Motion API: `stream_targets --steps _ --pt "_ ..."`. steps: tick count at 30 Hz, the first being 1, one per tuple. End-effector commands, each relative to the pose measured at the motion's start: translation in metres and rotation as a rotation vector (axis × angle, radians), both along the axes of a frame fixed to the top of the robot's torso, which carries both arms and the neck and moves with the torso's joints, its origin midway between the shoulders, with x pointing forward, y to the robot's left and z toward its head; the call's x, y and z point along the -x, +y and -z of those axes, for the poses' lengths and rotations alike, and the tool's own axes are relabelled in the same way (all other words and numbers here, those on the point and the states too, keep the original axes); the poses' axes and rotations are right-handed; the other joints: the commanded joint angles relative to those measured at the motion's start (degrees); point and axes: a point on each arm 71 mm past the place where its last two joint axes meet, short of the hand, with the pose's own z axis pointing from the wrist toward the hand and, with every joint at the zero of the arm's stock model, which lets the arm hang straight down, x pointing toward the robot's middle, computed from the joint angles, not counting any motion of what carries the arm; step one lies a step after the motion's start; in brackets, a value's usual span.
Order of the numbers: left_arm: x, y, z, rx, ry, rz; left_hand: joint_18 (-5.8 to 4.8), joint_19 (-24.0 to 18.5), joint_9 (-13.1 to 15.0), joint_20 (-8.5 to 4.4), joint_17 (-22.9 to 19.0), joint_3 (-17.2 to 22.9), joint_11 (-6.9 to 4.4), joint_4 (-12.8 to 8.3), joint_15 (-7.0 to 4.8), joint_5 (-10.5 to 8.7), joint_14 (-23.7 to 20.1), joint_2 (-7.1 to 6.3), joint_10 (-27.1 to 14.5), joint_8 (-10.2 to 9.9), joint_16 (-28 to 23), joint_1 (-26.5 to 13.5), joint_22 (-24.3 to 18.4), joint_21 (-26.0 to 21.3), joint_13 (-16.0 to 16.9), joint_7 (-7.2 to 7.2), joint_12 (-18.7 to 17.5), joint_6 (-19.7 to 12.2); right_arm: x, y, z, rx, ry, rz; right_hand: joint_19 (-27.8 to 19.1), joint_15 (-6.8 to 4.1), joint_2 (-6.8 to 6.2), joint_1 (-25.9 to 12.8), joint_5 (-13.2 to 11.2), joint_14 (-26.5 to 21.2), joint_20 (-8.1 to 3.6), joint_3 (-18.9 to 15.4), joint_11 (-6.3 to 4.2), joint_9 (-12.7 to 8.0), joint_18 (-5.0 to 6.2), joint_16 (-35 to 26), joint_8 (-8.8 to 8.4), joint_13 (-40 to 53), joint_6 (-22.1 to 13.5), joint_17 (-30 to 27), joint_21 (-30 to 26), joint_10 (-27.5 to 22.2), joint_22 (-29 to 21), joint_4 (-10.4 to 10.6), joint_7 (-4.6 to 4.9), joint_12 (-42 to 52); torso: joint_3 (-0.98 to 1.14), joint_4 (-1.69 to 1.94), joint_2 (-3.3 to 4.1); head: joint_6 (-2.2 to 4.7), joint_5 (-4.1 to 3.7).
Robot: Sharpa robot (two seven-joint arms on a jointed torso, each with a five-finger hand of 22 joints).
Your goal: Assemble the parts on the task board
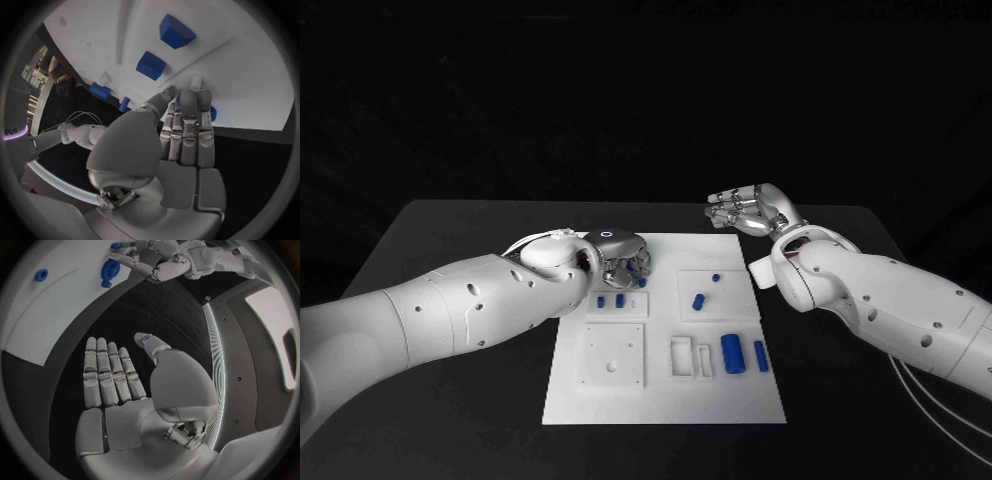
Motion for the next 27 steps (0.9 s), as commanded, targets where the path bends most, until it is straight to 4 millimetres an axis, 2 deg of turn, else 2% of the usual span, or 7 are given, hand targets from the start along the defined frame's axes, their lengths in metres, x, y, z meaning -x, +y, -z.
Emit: stream_targets --steps 1,4,10,22,27 --pt "0.0082 -0.0043 0.0168 -0.039 0.062 0.027 0.99 0.86 -0.06 -0.03 -0.24 -0.55 -0.08 0.33 0.28 -0.38 0.22 -0.5 -0.47 -0.15 0.03 -0.45 1.0 -0.8 -0.11 -0.27 -0.34 -0.98 0.0003 0.0005 -0.0013 -0.005 -0.012 -0.006 -0.21 0.05 -0.07 -0.41 0.21 -0.08 0.14 0.17 0.06 -0.01 -0.12 -0.16 -0.14 0.0 0.45 -0.09 0.22 0.03 -0.07 0.05 0.04 -0.3 -0.02 0.11 -0.07 -0.05 -0.16" --pt "0.009 -0.0052 0.0168 -0.038 0.064 0.03 0.94 1.11 -0.05 -0.05 -0.27 -0.68 -0.09 0.58 0.27 -0.42 0.26 -0.6 -0.48 -0.13 0.03 -0.41 1.06 -1.25 -0.1 -0.17 -0.32 -0.89 0.0002 0.0007 -0.0013 -0.005 -0.012 -0.006 -0.21 0.05 -0.07 -0.41 0.21 -0.08 0.14 0.17 0.06 -0.01 -0.12 -0.16 -0.14 0.0 0.45 -0.09 0.22 0.03 -0.07 0.05 0.04 -0.3 -0.04 0.13 -0.07 -0.06 -0.19" --pt "0.0095 -0.005 0.0179 -0.047 0.078 0.031 0.84 1.6 -0.02 -0.11 -0.13 -0.65 -0.01 1.04 0.25 -0.32 0.29 -0.38 -0.5 -0.1 0.37 -0.21 1.51 -2.28 -0.1 0.37 -0.32 1.46 0.0 0.0008 -0.0012 -0.006 -0.012 -0.005 -0.23 0.04 -0.07 -0.38 0.24 -0.07 0.13 0.27 0.06 -0.01 -0.11 -0.15 -0.14 0.0 0.6 -0.09 0.24 0.04 -0.07 -0.03 0.04 -0.3 0.0 0.1 -0.09 -0.02 -0.18" --pt "0.0098 -0.0046 0.0199 -0.065 0.101 0.033 0.66 1.67 0.0 -0.39 0.21 -0.17 -0.54 0.97 -0.06 -0.06 0.56 0.97 0.97 -0.1 1.19 -0.09 1.79 -2.08 -0.11 -0.1 -0.34 3.71 -0.0003 0.0004 -0.001 -0.005 -0.012 -0.003 -0.23 0.04 -0.07 -0.38 0.24 -0.07 0.13 0.27 0.06 -0.01 -0.11 -0.15 -0.14 0.0 0.6 -0.09 0.24 0.04 -0.07 -0.03 0.04 -0.3 -0.01 0.09 -0.04 -0.04 -0.22" --pt "0.0097 -0.0053 0.0194 -0.06 0.095 0.035 0.6 1.67 -0.02 -0.46 0.24 -0.23 -0.59 0.94 -0.11 -0.11 0.66 1.13 1.0 -0.12 1.3 -0.15 1.79 -1.93 -0.1 -0.15 -0.34 3.88 -0.0003 0.0005 -0.0009 -0.005 -0.011 -0.003 -0.3 0.06 -0.1 -0.43 0.26 -0.13 0.15 0.42 0.07 -0.01 -0.13 -0.16 -0.14 0.0 0.54 -0.09 0.26 0.01 -0.07 -0.14 0.04 -0.3 -0.01 0.13 -0.08 -0.01 -0.24"
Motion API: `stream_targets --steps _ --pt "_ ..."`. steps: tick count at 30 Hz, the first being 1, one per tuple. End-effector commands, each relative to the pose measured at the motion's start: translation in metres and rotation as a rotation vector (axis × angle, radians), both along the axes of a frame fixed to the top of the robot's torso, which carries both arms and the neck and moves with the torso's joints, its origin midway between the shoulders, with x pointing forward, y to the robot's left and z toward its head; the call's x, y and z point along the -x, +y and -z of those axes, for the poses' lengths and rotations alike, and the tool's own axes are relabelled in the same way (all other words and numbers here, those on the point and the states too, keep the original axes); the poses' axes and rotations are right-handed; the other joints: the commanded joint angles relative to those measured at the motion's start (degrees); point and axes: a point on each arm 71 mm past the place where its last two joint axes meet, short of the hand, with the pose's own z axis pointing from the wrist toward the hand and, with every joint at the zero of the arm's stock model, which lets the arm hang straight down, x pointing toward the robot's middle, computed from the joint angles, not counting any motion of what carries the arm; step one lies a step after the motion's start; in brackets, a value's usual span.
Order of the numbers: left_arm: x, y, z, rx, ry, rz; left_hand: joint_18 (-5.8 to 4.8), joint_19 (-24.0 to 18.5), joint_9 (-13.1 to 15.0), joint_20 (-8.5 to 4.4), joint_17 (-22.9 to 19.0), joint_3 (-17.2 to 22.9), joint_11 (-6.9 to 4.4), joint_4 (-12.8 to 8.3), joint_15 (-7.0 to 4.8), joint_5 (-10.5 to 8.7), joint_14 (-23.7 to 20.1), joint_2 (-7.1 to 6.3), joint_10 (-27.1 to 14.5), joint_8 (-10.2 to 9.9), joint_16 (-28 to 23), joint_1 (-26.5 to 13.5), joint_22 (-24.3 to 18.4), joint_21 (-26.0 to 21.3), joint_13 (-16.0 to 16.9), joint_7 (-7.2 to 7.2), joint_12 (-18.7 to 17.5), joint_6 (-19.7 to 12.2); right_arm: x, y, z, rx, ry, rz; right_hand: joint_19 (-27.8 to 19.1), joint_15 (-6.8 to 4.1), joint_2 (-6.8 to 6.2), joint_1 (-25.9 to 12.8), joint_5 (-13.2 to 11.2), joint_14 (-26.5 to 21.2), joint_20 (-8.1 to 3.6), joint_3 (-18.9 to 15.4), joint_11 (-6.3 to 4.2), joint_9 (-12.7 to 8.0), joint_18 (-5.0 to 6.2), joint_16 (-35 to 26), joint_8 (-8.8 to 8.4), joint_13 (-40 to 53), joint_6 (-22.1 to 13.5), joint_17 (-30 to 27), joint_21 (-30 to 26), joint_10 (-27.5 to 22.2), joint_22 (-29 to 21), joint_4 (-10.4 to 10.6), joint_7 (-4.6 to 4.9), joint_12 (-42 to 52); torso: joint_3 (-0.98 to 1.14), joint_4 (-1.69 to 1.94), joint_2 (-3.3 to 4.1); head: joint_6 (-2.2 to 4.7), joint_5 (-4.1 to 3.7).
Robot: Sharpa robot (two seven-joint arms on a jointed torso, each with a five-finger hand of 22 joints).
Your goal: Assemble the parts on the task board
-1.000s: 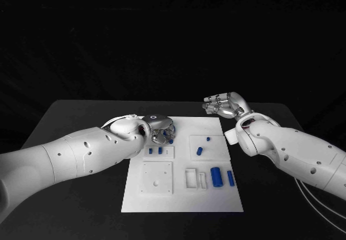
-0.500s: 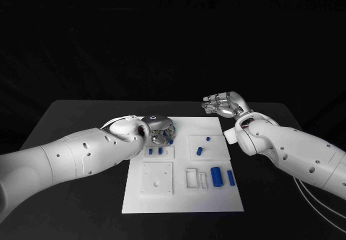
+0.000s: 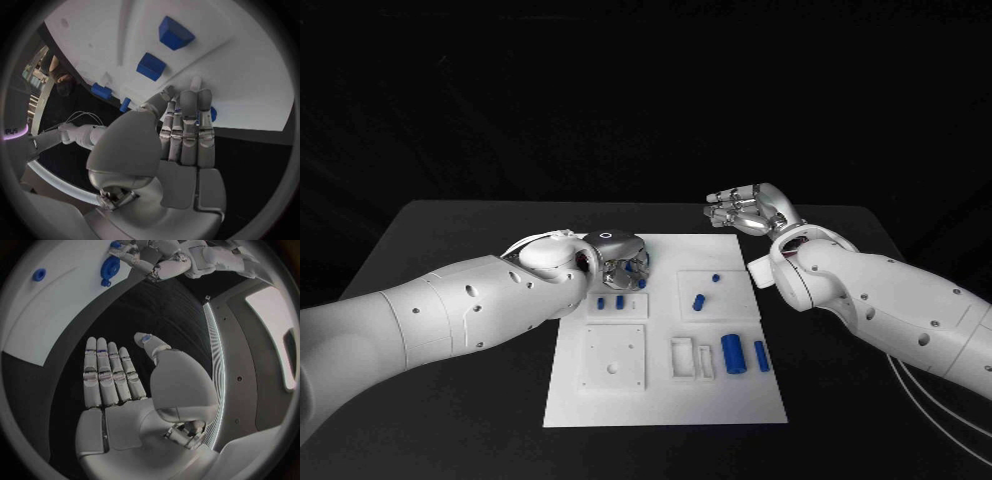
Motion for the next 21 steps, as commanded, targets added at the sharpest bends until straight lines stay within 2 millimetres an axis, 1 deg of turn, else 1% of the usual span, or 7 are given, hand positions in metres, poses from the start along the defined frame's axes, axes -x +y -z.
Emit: stream_targets --steps 1,6,14,21 --pt "0.0083 -0.0043 0.0185 -0.056 0.086 0.031 0.62 0.21 -0.03 -0.23 0.1 0.19 -0.05 -0.15 -0.02 0.0 0.35 0.62 0.2 -0.13 0.37 -0.05 1.09 0.14 0.09 0.02 0.09 0.27 0.0002 0.001 -0.0011 -0.002 -0.011 -0.006 -0.29 0.06 -0.1 -0.43 0.26 -0.13 0.15 0.4 0.07 -0.02 -0.13 -0.16 -0.14 -0.01 0.27 -0.09 0.26 0.01 -0.08 -0.12 -0.11 -0.3 0.01 0.04 -0.01 0.02 -0.01" --pt "0.0089 -0.0055 0.018 -0.051 0.082 0.035 0.57 0.36 -0.04 -0.24 0.2 -0.09 0.05 -0.13 -0.01 -0.19 0.56 0.17 -0.21 -0.14 0.68 -0.3 1.04 0.25 0.09 0.09 0.08 -0.25 0.0001 0.0011 -0.001 -0.002 -0.011 -0.006 -0.29 0.06 -0.1 -0.43 0.26 -0.13 0.15 0.4 0.07 -0.02 -0.13 -0.16 -0.14 -0.01 0.27 -0.09 0.26 0.01 -0.08 -0.12 -0.11 -0.3 0.04 -0.03 -0.04 0.03 0.01" --pt "0.0114 -0.0076 0.0177 -0.048 0.084 0.042 0.63 0.63 -0.04 -0.25 0.38 -0.08 0.08 -0.26 -0.01 -0.17 0.81 -0.25 -0.29 -0.14 1.26 -0.32 1.08 0.5 0.09 0.11 0.09 -0.8 0.0 0.0011 -0.0009 -0.002 -0.011 -0.006 -0.32 0.07 -0.09 -0.41 0.27 -0.17 0.16 0.46 0.09 -0.02 -0.13 -0.17 -0.14 -0.01 0.24 -0.1 0.27 -0.02 -0.08 -0.21 -0.09 -0.31 0.0 -0.01 -0.02 0.05 -0.04" --pt "0.0117 -0.0073 0.0176 -0.048 0.083 0.038 0.62 0.28 -0.04 -0.23 0.56 -0.02 0.11 -0.72 0.03 -0.28 0.58 -0.69 -0.27 -0.13 3.44 -0.25 1.08 0.84 0.09 0.14 0.1 -0.98 -0.0001 0.0009 -0.0008 -0.002 -0.011 -0.006 -0.32 0.07 -0.09 -0.41 0.27 -0.17 0.16 0.46 0.09 -0.02 -0.13 -0.17 -0.14 -0.01 0.24 -0.1 0.27 -0.02 -0.08 -0.21 -0.09 -0.31 -0.02 0.05 -0.02 0.08 -0.08"
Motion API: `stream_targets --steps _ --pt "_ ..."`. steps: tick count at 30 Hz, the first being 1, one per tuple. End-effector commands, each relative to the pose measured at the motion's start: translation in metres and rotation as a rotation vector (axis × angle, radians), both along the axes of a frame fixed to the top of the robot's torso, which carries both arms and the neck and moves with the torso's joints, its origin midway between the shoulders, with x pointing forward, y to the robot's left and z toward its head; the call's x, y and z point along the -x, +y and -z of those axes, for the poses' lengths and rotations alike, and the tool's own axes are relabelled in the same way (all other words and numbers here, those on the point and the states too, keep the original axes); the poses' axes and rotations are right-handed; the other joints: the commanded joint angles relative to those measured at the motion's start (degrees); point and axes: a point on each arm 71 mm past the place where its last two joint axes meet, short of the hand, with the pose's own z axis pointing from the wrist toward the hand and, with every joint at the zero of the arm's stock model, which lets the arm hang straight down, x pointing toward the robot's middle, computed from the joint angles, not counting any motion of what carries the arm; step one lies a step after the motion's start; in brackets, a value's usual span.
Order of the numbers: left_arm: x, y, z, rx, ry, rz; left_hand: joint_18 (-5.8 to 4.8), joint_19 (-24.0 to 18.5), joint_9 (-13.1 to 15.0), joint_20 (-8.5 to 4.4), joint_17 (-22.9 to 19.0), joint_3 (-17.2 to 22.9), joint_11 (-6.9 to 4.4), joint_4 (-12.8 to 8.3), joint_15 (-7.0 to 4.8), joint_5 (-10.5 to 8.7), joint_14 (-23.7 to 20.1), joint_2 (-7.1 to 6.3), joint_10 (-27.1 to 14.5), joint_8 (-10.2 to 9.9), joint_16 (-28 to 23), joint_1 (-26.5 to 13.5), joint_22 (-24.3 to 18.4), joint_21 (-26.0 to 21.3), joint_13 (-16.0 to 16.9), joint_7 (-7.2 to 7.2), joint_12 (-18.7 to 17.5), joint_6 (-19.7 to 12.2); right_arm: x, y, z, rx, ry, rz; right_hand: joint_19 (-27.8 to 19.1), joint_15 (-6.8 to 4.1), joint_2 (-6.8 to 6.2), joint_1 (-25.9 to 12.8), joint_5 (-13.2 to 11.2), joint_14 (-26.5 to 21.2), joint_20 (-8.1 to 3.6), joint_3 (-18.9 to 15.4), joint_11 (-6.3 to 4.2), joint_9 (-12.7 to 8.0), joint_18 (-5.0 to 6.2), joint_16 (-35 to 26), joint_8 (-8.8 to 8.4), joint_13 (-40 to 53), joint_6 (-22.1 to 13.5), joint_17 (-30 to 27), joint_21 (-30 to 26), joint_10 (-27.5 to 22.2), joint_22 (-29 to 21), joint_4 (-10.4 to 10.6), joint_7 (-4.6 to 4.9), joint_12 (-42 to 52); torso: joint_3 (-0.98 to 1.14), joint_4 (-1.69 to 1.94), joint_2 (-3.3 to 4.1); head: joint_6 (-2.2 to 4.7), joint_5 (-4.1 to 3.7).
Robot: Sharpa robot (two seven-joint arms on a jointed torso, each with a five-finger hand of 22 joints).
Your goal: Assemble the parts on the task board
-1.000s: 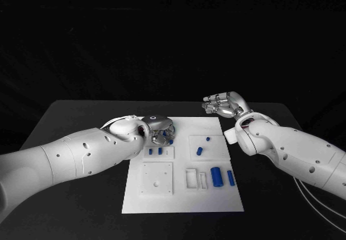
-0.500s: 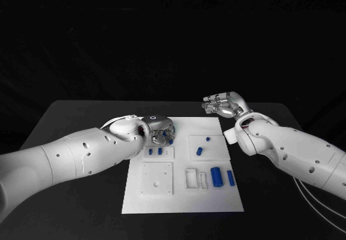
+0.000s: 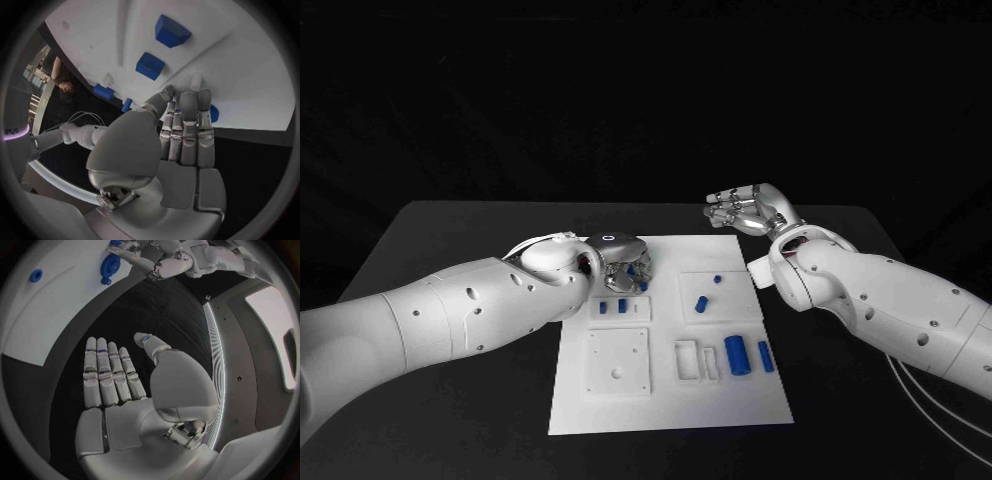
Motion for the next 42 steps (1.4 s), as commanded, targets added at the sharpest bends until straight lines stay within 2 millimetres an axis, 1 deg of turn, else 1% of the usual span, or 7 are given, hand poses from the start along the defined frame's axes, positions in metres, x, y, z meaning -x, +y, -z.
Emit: stream_targets --steps 1,11,24,28,33,42 --pt "0.0075 -0.003 0.0163 -0.05 0.075 0.023 0.69 -0.03 -0.05 0.09 -0.37 -0.01 0.14 -0.29 0.17 -0.28 -0.02 -0.49 -0.3 -0.14 0.59 -0.03 1.1 0.24 -0.05 0.06 0.07 -0.51 0.0002 0.0009 -0.001 -0.001 -0.011 -0.007 -0.32 0.07 -0.09 -0.41 0.27 -0.17 0.16 0.31 0.09 -0.02 -0.13 -0.17 -0.14 -0.01 0.24 -0.06 0.27 -0.02 -0.08 -0.06 -0.09 -0.31 -0.03 0.03 -0.01 0.02 -0.03" --pt "0.0074 -0.0028 0.0149 -0.038 0.061 0.019 0.74 -0.16 -0.06 0.1 -1.24 -0.01 0.16 -0.52 0.16 -0.22 -0.22 -0.77 -0.37 -0.15 1.06 0.12 1.1 0.5 -0.04 0.14 0.1 -0.86 0.0 0.0007 -0.0008 -0.001 -0.01 -0.007 -0.32 0.07 -0.09 -0.41 0.27 -0.17 0.16 0.31 0.09 -0.02 -0.13 -0.17 -0.14 -0.01 0.24 -0.06 0.27 -0.02 -0.08 -0.06 -0.09 -0.31 -0.04 0.02 0.0 0.1 0.0" --pt "0.0099 -0.0048 0.015 -0.039 0.067 0.031 0.6 -0.23 -0.04 -0.03 -1.54 -0.14 -0.04 -0.47 -0.02 -0.27 -0.16 -0.66 0.12 -0.12 1.37 0.11 1.09 0.7 -0.03 0.01 0.12 -0.56 -0.0001 0.0006 -0.0007 -0.001 -0.009 -0.007 -0.32 0.07 -0.09 -0.41 0.27 -0.17 0.16 0.31 0.09 -0.02 -0.13 -0.17 -0.14 -0.01 0.24 -0.06 0.27 -0.02 -0.08 -0.06 -0.09 -0.31 -0.03 0.01 0.01 0.1 0.04" --pt "0.01 -0.0056 0.015 -0.039 0.068 0.034 0.45 -0.42 -0.04 -0.13 -1.73 -0.15 -0.11 -0.47 -0.14 -0.22 -0.45 -0.54 0.18 -0.13 1.3 0.13 1.09 0.73 -0.04 -0.05 0.11 -0.4 -0.0002 0.0004 -0.0006 0.0 -0.009 -0.006 -0.32 0.07 -0.09 -0.41 0.27 -0.17 0.16 0.31 0.09 -0.02 -0.13 -0.17 -0.14 -0.01 0.24 -0.06 0.27 -0.02 -0.08 -0.06 -0.09 -0.31 -0.01 0.09 -0.04 0.09 0.07" --pt "0.01 -0.0056 0.0151 -0.04 0.07 0.035 0.31 -0.49 -0.03 -0.28 -1.83 -0.09 -0.24 -0.46 -0.27 -0.18 -0.42 -0.25 0.44 -0.12 1.38 0.19 1.12 0.83 -0.04 -0.15 0.11 -0.03 -0.0003 0.0005 -0.0005 0.0 -0.009 -0.007 -0.32 0.07 -0.09 -0.41 0.27 -0.17 0.16 0.31 0.09 -0.02 -0.13 -0.17 -0.14 -0.01 0.24 -0.06 0.27 -0.02 -0.08 -0.06 -0.09 -0.31 -0.02 0.0 0.02 0.13 0.1" --pt "0.0104 -0.0053 0.0155 -0.044 0.075 0.038 0.2 -0.51 -0.03 -0.38 -1.88 -0.15 -0.37 -0.45 -0.33 -0.14 -0.31 0.03 0.89 -0.11 1.64 0.19 1.12 1.04 -0.03 -0.17 0.12 0.36 -0.0006 0.001 -0.0001 -0.001 -0.008 -0.007 -0.39 0.08 -0.02 -0.54 0.33 -0.19 0.16 0.41 0.08 -0.01 -0.12 -0.17 -0.13 -0.01 0.38 -0.06 0.31 -0.01 -0.08 -0.3 -0.1 -0.3 0.01 0.02 0.04 0.11 0.08"
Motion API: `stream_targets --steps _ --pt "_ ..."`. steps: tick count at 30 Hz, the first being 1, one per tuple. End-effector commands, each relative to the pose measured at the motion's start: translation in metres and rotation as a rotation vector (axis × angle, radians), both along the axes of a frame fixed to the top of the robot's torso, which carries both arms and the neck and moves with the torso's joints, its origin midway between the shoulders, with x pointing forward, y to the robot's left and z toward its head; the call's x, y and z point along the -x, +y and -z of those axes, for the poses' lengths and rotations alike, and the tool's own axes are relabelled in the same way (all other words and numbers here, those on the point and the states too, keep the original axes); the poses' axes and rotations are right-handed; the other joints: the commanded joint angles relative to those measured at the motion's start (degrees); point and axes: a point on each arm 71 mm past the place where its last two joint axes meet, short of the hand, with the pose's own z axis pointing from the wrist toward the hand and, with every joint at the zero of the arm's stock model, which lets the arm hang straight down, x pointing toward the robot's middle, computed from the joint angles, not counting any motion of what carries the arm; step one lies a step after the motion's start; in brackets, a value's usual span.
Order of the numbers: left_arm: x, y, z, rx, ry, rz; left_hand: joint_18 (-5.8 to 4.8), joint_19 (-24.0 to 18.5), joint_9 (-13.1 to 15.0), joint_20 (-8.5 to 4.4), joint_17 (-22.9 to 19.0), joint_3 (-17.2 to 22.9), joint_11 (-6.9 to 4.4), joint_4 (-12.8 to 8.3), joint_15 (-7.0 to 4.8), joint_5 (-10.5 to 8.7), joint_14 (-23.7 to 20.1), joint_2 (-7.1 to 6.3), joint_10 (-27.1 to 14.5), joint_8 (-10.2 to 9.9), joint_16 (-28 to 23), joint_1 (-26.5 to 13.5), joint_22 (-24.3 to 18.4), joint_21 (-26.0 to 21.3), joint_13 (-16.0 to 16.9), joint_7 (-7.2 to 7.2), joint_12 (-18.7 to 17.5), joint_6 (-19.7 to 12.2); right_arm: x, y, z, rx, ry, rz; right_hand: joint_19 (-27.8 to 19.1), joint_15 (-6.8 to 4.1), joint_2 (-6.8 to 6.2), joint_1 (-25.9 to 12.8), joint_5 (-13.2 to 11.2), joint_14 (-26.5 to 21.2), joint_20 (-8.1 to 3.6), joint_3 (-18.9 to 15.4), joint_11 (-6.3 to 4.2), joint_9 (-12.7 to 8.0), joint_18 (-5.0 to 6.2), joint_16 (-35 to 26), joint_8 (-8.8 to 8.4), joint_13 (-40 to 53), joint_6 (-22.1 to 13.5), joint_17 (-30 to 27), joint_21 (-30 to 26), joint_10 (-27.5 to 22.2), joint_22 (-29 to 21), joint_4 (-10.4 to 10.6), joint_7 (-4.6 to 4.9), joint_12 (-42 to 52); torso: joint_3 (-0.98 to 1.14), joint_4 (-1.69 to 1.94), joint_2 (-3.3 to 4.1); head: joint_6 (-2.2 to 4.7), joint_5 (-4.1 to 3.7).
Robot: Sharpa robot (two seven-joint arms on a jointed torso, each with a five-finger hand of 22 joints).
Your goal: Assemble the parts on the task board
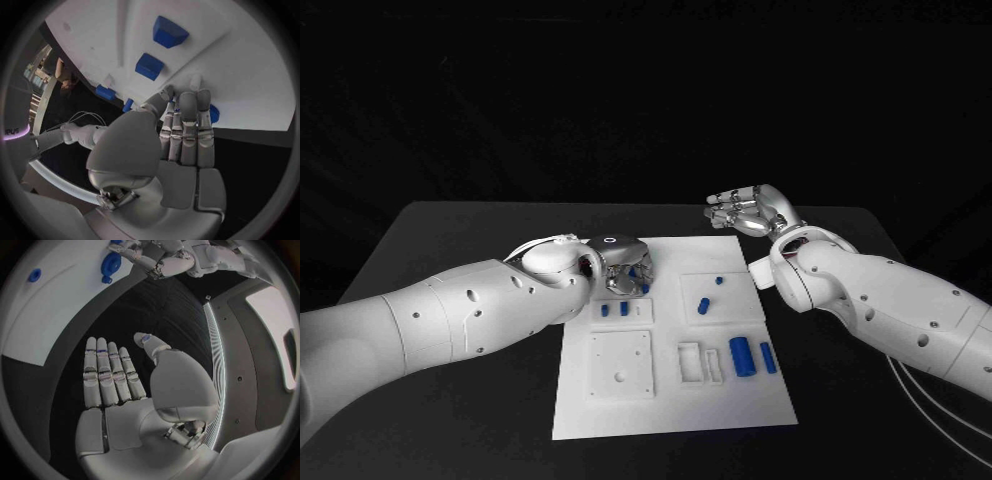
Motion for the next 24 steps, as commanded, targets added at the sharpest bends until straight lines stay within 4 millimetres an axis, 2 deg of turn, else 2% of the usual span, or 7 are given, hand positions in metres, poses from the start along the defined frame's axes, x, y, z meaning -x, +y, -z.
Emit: stream_targets --steps 1,7,13,24 --pt "0.0078 -0.0039 0.0149 -0.046 0.072 0.033 -0.24 -0.26 -0.04 -0.17 -0.1 -0.12 -0.07 -0.17 -0.13 -0.18 -0.07 0.25 0.6 -0.11 0.44 -0.05 1.08 0.37 0.09 0.04 0.08 0.56 0.0001 0.0016 -0.0007 -0.001 -0.009 -0.01 -0.39 0.08 -0.02 -0.54 0.33 -0.19 0.16 0.18 0.08 -0.01 -0.12 -0.18 -0.13 -0.01 0.38 -0.07 0.31 -0.01 -0.09 -0.06 -0.09 -0.31 -0.01 0.02 0.01 -0.06 -0.03" --pt "0.009 -0.0043 0.0153 -0.05 0.08 0.039 -0.38 -0.4 -0.03 -0.28 -0.08 -0.32 -0.31 -0.17 -0.29 -0.19 -0.06 0.52 1.18 -0.12 0.77 -0.06 1.07 0.51 0.09 -0.18 0.09 1.2 -0.0002 0.0016 -0.0004 -0.001 -0.009 -0.01 -0.39 0.08 -0.02 -0.54 0.33 -0.19 0.16 0.18 0.08 -0.01 -0.12 -0.18 -0.13 -0.01 0.38 -0.07 0.31 -0.01 -0.09 -0.06 -0.09 -0.31 -0.02 0.01 0.02 -0.1 -0.01" --pt "0.01 -0.0049 0.0155 -0.051 0.085 0.048 -1.0 -0.6 -0.02 -0.86 -0.07 -0.87 -0.94 -0.11 -0.97 -0.25 -0.2 1.29 1.99 -0.11 1.12 -0.1 1.04 0.6 0.1 -0.93 0.12 2.8 -0.0006 0.0011 0.0 0.0 -0.008 -0.009 -0.39 0.08 -0.02 -0.54 0.33 -0.19 0.16 0.18 0.08 -0.01 -0.12 -0.18 -0.13 -0.01 0.38 -0.07 0.31 -0.01 -0.09 -0.06 -0.09 -0.31 -0.06 0.01 0.0 -0.12 0.03" --pt "0.0103 -0.0042 0.0154 -0.048 0.087 0.054 -1.61 -0.6 -0.03 -1.25 -0.07 -2.4 -1.3 0.08 -1.21 -0.34 -0.34 2.58 2.87 -0.12 1.78 -0.25 0.93 0.3 0.12 -1.15 0.17 3.79 -0.001 0.001 0.0004 0.0 -0.007 -0.008 -0.39 0.08 -0.02 -0.54 0.33 -0.19 0.16 0.18 0.08 -0.01 -0.12 -0.18 -0.13 -0.01 0.38 -0.07 0.31 -0.01 -0.09 -0.06 -0.09 -0.31 -0.01 -0.01 0.01 -0.15 0.09"
